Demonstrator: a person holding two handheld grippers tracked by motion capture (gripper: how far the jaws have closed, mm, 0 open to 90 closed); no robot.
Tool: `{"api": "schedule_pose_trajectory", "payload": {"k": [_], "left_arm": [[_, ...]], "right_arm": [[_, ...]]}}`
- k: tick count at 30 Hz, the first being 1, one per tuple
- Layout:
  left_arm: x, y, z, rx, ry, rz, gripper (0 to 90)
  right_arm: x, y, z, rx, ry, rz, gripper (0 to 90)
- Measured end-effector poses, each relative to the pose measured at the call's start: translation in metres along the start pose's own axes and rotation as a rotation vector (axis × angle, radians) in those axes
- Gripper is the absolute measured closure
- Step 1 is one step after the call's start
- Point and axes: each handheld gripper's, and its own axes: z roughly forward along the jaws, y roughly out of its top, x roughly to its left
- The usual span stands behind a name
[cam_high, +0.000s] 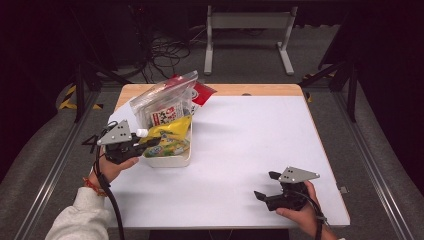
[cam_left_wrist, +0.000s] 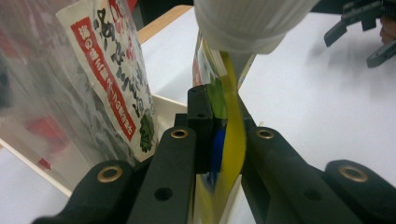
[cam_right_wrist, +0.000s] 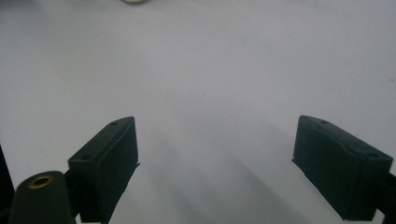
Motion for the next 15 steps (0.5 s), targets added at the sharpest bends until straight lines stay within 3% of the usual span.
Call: {"api": "schedule_pose_trajectory", "payload": {"k": [9,15], "left_arm": [[0.002,-0.012,0.002,-0.010,0.010,-0.045,85.4],[0.000,-0.018,0.004,-0.019,0.014,-0.051,85.4]], "right_arm": [[0.001,0.000,0.001,0.003,0.001,-0.002,13.9],[0.001,0.000,0.002,0.007,0.001,-0.001,14.1]]}}
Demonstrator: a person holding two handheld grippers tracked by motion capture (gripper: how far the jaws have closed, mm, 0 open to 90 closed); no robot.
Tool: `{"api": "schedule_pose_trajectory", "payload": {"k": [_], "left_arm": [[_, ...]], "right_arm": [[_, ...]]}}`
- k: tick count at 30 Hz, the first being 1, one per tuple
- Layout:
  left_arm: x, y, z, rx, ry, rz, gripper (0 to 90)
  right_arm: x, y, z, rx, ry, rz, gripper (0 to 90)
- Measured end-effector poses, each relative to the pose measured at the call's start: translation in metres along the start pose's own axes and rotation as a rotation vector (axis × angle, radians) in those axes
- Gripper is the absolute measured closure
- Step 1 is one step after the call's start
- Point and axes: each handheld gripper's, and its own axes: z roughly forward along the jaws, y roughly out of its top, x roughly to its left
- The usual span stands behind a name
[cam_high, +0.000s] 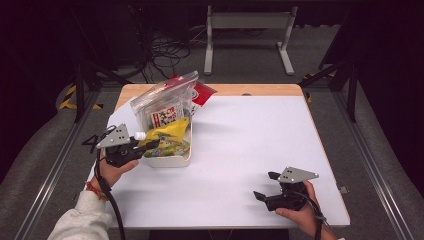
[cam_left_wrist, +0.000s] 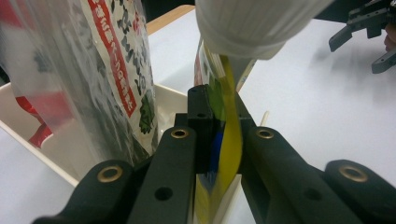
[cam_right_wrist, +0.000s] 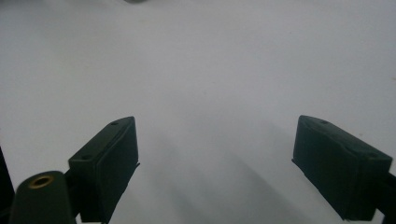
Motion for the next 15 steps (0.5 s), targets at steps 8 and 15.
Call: {"api": "schedule_pose_trajectory", "payload": {"k": [8,15], "left_arm": [[0.002,-0.010,-0.001,-0.013,0.000,-0.034,85.6],[0.001,-0.015,-0.002,-0.013,0.021,-0.043,85.6]], "right_arm": [[0.000,0.001,0.001,0.005,0.002,-0.005,14.1],[0.001,0.004,0.000,-0.020,0.001,-0.011,14.9]]}}
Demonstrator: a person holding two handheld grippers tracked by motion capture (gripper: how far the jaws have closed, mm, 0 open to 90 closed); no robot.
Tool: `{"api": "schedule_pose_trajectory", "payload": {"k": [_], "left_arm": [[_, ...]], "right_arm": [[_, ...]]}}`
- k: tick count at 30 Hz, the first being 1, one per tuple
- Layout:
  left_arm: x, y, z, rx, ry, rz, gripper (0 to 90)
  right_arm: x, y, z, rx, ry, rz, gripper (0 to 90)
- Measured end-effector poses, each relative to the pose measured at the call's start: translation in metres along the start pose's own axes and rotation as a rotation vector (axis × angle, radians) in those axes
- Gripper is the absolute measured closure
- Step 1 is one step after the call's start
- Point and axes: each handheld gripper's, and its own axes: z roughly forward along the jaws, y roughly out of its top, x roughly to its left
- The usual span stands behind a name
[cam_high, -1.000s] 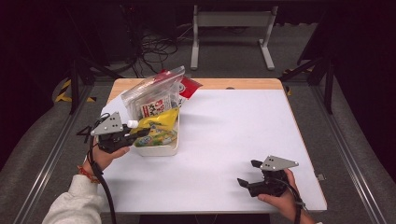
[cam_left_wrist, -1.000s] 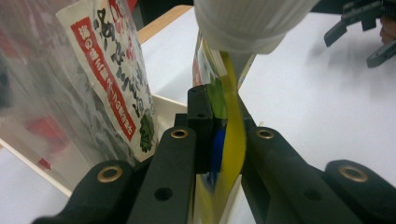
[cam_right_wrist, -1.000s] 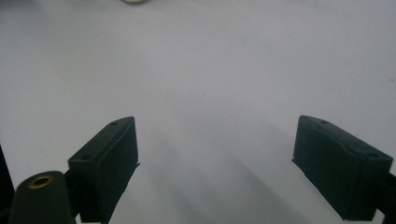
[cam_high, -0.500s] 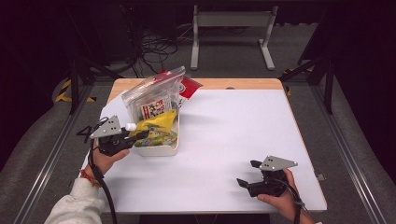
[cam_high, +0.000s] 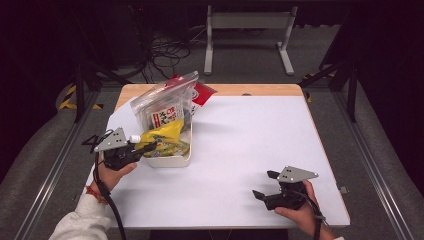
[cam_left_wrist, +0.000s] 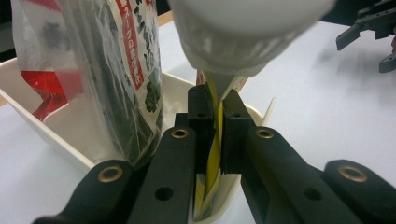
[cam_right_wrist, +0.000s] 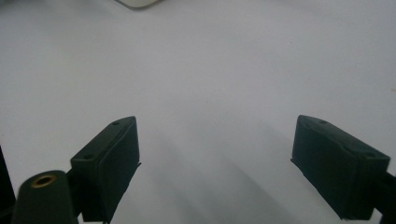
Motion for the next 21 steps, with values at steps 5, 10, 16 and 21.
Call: {"api": "schedule_pose_trajectory", "payload": {"k": [5,10,16,21], "left_arm": [[-0.0001,-0.0012,0.0002,-0.009,0.001,-0.011,85.7],[-0.0001,-0.0031,0.0000,-0.020,-0.004,-0.013,85.7],[-0.0010,-0.0059,-0.0002,-0.037,-0.005,-0.025,85.6],[-0.0055,-0.0065,0.0002,-0.037,0.023,-0.022,85.3]], "right_arm": [[-0.0018,-0.0007,0.0009,0.006,-0.001,0.003,15.1],[-0.0026,0.0009,-0.0002,-0.003,-0.006,0.004,15.1],[-0.0038,0.0022,-0.0008,-0.006,-0.017,0.003,15.0],[-0.0022,0.0029,-0.0004,-0.002,-0.019,-0.006,15.1]]}}
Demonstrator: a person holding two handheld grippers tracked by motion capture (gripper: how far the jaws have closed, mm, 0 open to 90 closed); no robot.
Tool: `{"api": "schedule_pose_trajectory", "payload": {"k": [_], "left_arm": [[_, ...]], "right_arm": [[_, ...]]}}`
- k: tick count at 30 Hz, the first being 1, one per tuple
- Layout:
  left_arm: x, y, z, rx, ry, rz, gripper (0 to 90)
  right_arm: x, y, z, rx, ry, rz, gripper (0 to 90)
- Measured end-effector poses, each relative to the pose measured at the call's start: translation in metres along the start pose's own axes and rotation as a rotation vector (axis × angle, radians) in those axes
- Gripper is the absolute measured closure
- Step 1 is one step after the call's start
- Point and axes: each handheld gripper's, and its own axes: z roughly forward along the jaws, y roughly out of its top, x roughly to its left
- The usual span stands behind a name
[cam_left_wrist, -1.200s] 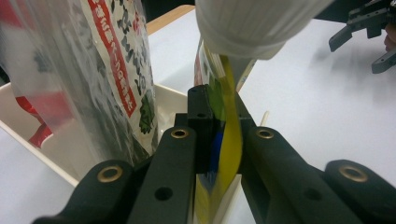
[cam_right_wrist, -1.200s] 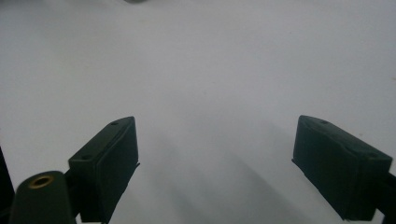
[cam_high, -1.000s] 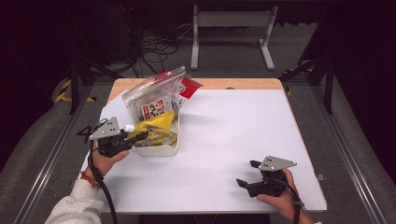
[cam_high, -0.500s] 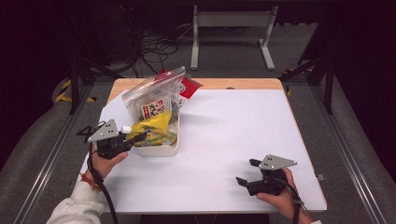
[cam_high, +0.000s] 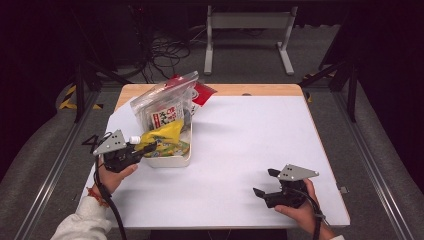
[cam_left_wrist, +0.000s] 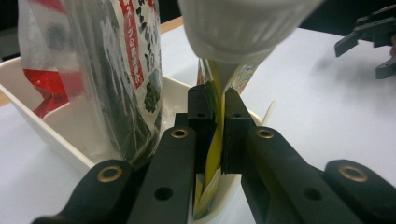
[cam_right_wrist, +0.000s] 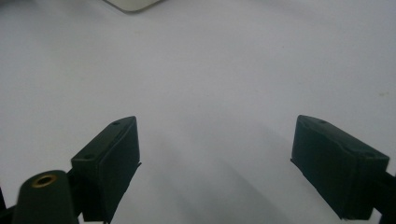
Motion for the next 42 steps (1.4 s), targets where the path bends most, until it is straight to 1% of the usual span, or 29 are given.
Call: {"api": "schedule_pose_trajectory", "payload": {"k": [1,4,9,10,11,13,14,15,16,17,18,19,20,21,22,23,26,27,28,30,35,38,40,42], "left_arm": [[-0.001,0.000,0.000,0.001,0.009,0.004,85.1],[-0.001,0.001,0.001,0.004,0.013,0.010,85.0],[0.000,0.001,0.001,0.002,0.014,0.008,84.2],[0.000,0.001,0.001,0.007,0.020,0.003,84.2],[-0.001,0.001,0.001,-0.002,0.033,-0.011,80.6],[-0.001,0.002,0.001,-0.009,0.028,-0.010,79.0],[-0.002,0.003,0.001,-0.016,0.043,0.002,79.0],[-0.003,0.004,0.000,-0.022,0.052,-0.006,74.9],[-0.004,0.005,-0.001,-0.034,0.060,-0.009,74.9],[-0.005,0.007,-0.002,-0.044,0.065,-0.018,73.0],[-0.005,0.008,-0.003,-0.043,0.072,-0.014,69.0],[-0.006,0.009,-0.004,-0.044,0.077,-0.011,69.0],[-0.007,0.011,-0.006,-0.058,0.096,-0.012,68.7],[-0.007,0.011,-0.006,-0.065,0.099,-0.020,66.9],[-0.008,0.012,-0.008,-0.067,0.103,-0.020,66.0],[-0.009,0.012,-0.009,-0.065,0.117,-0.015,65.1],[-0.012,0.012,-0.011,-0.069,0.132,-0.014,62.1],[-0.012,0.013,-0.013,-0.067,0.141,-0.010,61.7],[-0.013,0.013,-0.014,-0.077,0.139,-0.014,61.8],[-0.013,0.014,-0.015,-0.078,0.152,-0.016,59.8],[-0.017,0.015,-0.018,-0.084,0.173,-0.020,58.5],[-0.021,0.016,-0.023,-0.096,0.216,-0.026,57.9],[-0.023,0.017,-0.026,-0.105,0.225,-0.023,57.0],[-0.024,0.017,-0.028,-0.110,0.230,-0.027,54.0]], "right_arm": [[0.001,0.000,0.000,-0.001,-0.003,-0.003,15.1],[0.001,0.000,0.000,0.003,-0.004,-0.005,15.5],[0.001,-0.001,-0.001,0.004,-0.010,-0.004,15.6],[0.001,-0.001,-0.001,0.001,-0.018,-0.005,15.6],[0.001,-0.001,-0.002,-0.001,-0.022,-0.005,15.5],[0.001,-0.001,-0.002,-0.001,-0.023,-0.005,15.5],[0.001,-0.001,-0.002,-0.003,-0.024,-0.005,15.6],[0.001,-0.003,-0.003,0.005,-0.023,-0.008,15.7],[0.001,-0.003,-0.003,0.005,-0.023,-0.008,15.7],[0.001,-0.004,-0.003,0.012,-0.028,-0.013,15.8],[0.001,-0.005,-0.005,0.008,-0.029,-0.011,15.7],[0.001,-0.005,-0.005,0.008,-0.029,-0.011,15.7],[0.001,-0.005,-0.006,0.005,-0.029,-0.009,15.8],[0.002,-0.004,-0.006,0.003,-0.030,-0.010,15.7],[0.002,-0.004,-0.006,0.002,-0.030,-0.013,15.7],[0.003,-0.003,-0.006,0.000,-0.028,-0.014,15.7],[0.004,-0.003,-0.006,0.005,-0.028,-0.025,15.8],[0.003,-0.003,-0.006,0.007,-0.025,-0.025,15.7],[0.003,-0.003,-0.006,0.008,-0.021,-0.025,15.8],[0.003,-0.003,-0.006,0.011,-0.022,-0.026,15.8],[0.003,-0.002,-0.009,-0.002,-0.030,-0.032,15.8],[0.002,-0.002,-0.010,-0.006,-0.044,-0.031,15.8],[0.001,-0.002,-0.012,-0.009,-0.046,-0.030,15.8],[0.000,-0.002,-0.012,-0.013,-0.051,-0.030,15.8]]}}
